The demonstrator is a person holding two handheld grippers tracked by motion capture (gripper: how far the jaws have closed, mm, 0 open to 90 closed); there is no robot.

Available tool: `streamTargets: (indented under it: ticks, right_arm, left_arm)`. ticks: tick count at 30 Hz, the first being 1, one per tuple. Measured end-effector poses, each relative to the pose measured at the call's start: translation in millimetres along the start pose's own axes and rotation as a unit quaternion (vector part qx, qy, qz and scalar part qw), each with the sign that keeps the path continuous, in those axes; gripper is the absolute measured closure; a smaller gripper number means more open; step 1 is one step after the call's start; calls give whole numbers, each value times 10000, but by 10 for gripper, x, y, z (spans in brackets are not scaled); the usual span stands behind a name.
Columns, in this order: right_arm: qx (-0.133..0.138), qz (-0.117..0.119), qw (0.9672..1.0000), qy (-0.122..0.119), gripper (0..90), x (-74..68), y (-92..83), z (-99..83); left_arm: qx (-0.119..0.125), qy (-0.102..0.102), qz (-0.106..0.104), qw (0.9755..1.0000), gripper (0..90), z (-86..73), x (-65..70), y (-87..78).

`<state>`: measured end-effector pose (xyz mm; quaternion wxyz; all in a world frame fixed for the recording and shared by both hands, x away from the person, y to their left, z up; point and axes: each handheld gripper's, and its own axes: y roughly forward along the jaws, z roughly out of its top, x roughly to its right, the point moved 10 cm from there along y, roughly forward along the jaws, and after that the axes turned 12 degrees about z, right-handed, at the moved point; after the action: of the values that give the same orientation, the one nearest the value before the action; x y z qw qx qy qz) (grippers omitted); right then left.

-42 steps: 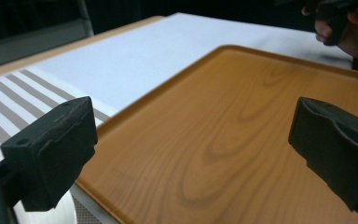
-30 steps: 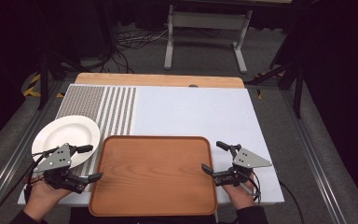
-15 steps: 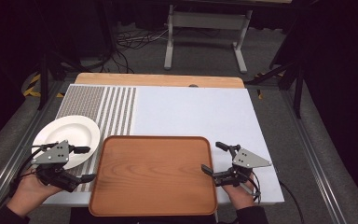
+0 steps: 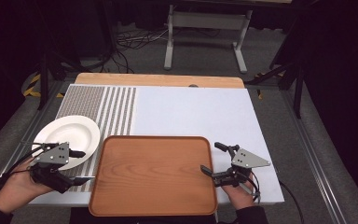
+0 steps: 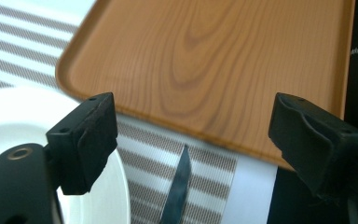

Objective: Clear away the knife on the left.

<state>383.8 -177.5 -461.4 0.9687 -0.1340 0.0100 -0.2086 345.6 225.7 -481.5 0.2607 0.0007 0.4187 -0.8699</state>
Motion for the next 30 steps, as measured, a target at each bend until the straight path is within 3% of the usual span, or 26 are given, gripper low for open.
streamTargets:
  ticks: [1, 5, 15, 19, 24, 26, 28, 30]
  right_arm:
    - [0, 0, 10000, 0, 55, 0, 0, 0]
    - [19, 18, 10000, 0, 57, -11, -6, 3]
    - [4, 64, 10000, 32, 62, -18, 6, -12]
    - [-18, 68, 10000, -2, 63, -22, 9, -15]
    - [-18, 86, 10000, 6, 63, -29, 17, -16]
    - [-26, 103, 9999, 14, 63, -34, 20, -19]
    - [-31, 102, 9999, 12, 63, -35, 22, -20]
    - [-33, 93, 10000, -4, 64, -34, 23, -19]
  left_arm:
    - [0, 0, 0, 10000, 169, 0, 0, 0]
    - [-425, 198, -59, 9989, 190, -127, -2, -20]
    - [-930, 441, -84, 9946, 258, -304, -72, -79]
    - [-1109, 576, -89, 9921, 293, -363, -79, -82]
    - [-1414, 832, -66, 9864, 326, -470, -66, -74]
    - [-1608, 918, -21, 9827, 332, -534, -68, -77]
    - [-1683, 964, 12, 9810, 342, -572, -73, -73]
    - [-1657, 954, 70, 9815, 346, -598, -82, -66]
